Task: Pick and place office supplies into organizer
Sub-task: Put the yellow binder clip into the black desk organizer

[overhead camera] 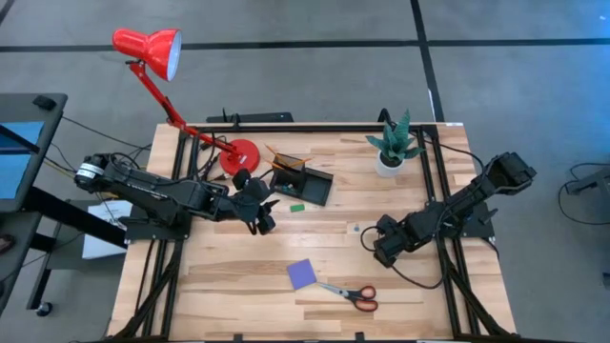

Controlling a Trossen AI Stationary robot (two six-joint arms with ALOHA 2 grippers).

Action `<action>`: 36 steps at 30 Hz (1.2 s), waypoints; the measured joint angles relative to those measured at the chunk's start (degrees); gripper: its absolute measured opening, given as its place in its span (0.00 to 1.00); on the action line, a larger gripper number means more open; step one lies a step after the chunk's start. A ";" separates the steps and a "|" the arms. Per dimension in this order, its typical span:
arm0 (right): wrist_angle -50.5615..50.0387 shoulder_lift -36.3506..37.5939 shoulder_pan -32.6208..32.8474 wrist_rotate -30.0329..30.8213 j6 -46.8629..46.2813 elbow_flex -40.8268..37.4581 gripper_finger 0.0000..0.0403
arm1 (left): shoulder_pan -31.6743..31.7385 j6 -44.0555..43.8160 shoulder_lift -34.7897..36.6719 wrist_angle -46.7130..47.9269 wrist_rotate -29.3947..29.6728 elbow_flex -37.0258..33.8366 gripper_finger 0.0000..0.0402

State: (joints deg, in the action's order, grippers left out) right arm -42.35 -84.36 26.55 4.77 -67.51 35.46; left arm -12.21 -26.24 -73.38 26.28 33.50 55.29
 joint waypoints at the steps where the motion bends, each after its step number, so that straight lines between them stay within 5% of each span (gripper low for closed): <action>1: 0.04 0.00 0.00 0.02 0.00 0.00 0.11 | 0.02 0.00 0.00 0.00 0.02 0.00 0.32; 6: -0.10 0.02 0.02 0.77 0.00 0.17 0.02 | 0.00 0.02 0.00 0.00 0.04 0.00 0.32; 15: -1.23 -0.52 0.04 3.31 0.96 2.20 0.05 | 0.01 0.00 0.00 0.01 0.15 0.00 0.32; 28: -4.43 -0.59 -0.09 3.52 15.23 7.72 0.33 | 0.00 -0.02 0.00 0.42 -0.07 0.00 0.32; 36: -13.23 -0.44 -1.70 -0.67 -6.99 12.17 0.42 | 0.01 -0.46 0.00 0.42 -0.09 0.00 0.32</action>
State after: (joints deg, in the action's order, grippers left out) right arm -55.58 -84.80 24.85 4.10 -74.49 47.64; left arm -12.20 -26.70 -73.38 26.70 33.41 55.29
